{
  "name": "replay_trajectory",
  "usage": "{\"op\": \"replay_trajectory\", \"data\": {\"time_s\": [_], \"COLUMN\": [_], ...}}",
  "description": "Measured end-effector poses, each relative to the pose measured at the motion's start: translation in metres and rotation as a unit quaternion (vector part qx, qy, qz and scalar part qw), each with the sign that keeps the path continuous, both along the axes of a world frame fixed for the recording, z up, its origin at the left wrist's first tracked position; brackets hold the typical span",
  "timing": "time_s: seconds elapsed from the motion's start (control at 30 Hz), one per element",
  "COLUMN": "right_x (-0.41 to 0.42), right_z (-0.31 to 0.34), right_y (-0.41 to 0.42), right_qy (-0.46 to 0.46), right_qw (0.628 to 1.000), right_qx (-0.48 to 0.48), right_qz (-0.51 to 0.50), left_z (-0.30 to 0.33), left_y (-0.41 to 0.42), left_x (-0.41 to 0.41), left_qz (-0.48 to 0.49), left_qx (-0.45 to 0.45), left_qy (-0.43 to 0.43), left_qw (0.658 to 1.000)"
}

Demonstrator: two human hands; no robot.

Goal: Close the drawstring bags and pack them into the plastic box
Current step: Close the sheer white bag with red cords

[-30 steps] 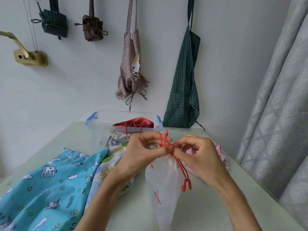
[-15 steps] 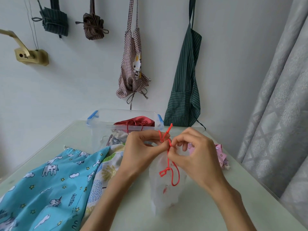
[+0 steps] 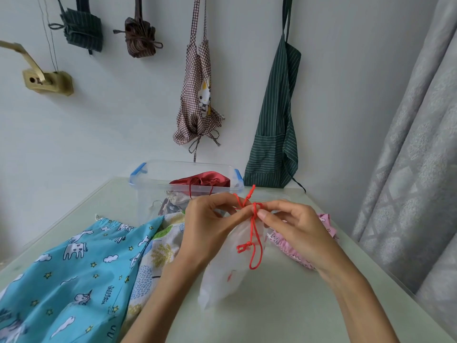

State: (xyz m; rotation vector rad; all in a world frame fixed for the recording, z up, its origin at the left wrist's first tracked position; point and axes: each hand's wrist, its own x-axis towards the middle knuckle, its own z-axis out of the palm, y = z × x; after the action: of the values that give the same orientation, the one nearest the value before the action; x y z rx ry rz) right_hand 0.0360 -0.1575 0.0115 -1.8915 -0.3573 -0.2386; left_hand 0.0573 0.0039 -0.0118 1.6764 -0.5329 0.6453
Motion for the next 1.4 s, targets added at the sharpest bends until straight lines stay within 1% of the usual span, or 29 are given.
{"op": "replay_trajectory", "data": {"time_s": [0.1, 0.23, 0.4, 0.47, 0.57, 0.6, 0.7, 0.73, 0.8, 0.87, 0.93, 1.0, 1.07, 1.13, 1.17, 1.23, 1.27, 1.3, 1.33, 1.4], "right_x": [0.000, -0.001, 0.002, 0.005, 0.010, 0.011, 0.011, 0.010, 0.008, 0.009, 0.010, 0.009, 0.008, 0.007, 0.007, 0.008, 0.010, 0.011, 0.014, 0.015], "right_z": [0.000, 0.000, -0.003, -0.007, -0.012, -0.013, -0.011, -0.010, -0.009, -0.010, -0.010, -0.010, -0.009, -0.009, -0.009, -0.012, -0.013, -0.012, -0.013, -0.014], "right_y": [-0.001, -0.005, 0.000, 0.006, 0.011, 0.010, 0.003, -0.001, -0.008, -0.014, -0.021, -0.025, -0.028, -0.027, -0.026, -0.024, -0.022, -0.020, -0.018, -0.010], "right_qy": [0.007, 0.011, -0.017, -0.009, 0.015, 0.007, -0.052, -0.076, -0.114, -0.152, -0.186, -0.176, -0.126, -0.073, -0.049, -0.023, -0.019, -0.016, -0.012, 0.010], "right_qw": [0.999, 0.993, 0.992, 0.986, 0.966, 0.966, 0.980, 0.984, 0.989, 0.979, 0.957, 0.945, 0.951, 0.962, 0.969, 0.984, 0.990, 0.994, 0.996, 0.994], "right_qx": [0.036, 0.086, 0.125, 0.166, 0.258, 0.259, 0.184, 0.145, 0.041, -0.073, -0.169, -0.238, -0.259, -0.249, -0.232, -0.165, -0.122, -0.075, -0.028, 0.057], "right_qz": [0.018, 0.079, 0.019, 0.004, -0.012, -0.026, -0.063, -0.067, -0.080, -0.114, -0.141, -0.140, -0.116, -0.085, -0.072, -0.063, -0.070, -0.080, -0.089, -0.094], "left_z": [0.001, 0.001, 0.001, 0.004, 0.007, 0.009, 0.015, 0.017, 0.018, 0.014, 0.010, 0.007, 0.004, 0.000, -0.002, -0.002, 0.000, 0.004, 0.007, 0.011], "left_y": [0.000, 0.001, 0.002, 0.003, 0.008, 0.011, 0.019, 0.022, 0.027, 0.030, 0.029, 0.029, 0.027, 0.028, 0.028, 0.032, 0.035, 0.037, 0.038, 0.038], "left_x": [0.000, 0.000, 0.000, -0.001, -0.001, -0.001, -0.001, -0.001, 0.000, 0.002, 0.005, 0.008, 0.012, 0.014, 0.015, 0.012, 0.011, 0.010, 0.010, 0.007], "left_qz": [0.004, -0.018, -0.042, -0.064, -0.087, -0.079, 0.001, 0.017, 0.038, 0.051, 0.056, 0.053, 0.031, -0.003, -0.018, -0.044, -0.051, -0.045, -0.028, 0.011], "left_qx": [0.003, -0.008, 0.004, -0.004, -0.021, -0.025, -0.029, -0.030, -0.005, 0.026, 0.042, 0.055, 0.048, 0.010, 0.002, 0.004, -0.006, -0.016, -0.021, 0.013], "left_qy": [-0.004, -0.004, 0.018, 0.035, 0.070, 0.072, 0.051, 0.048, 0.045, 0.048, 0.058, 0.073, 0.107, 0.177, 0.223, 0.312, 0.338, 0.349, 0.342, 0.285], "left_qw": [1.000, 1.000, 0.999, 0.997, 0.993, 0.994, 0.998, 0.998, 0.998, 0.997, 0.996, 0.994, 0.993, 0.984, 0.975, 0.949, 0.940, 0.936, 0.939, 0.958]}}
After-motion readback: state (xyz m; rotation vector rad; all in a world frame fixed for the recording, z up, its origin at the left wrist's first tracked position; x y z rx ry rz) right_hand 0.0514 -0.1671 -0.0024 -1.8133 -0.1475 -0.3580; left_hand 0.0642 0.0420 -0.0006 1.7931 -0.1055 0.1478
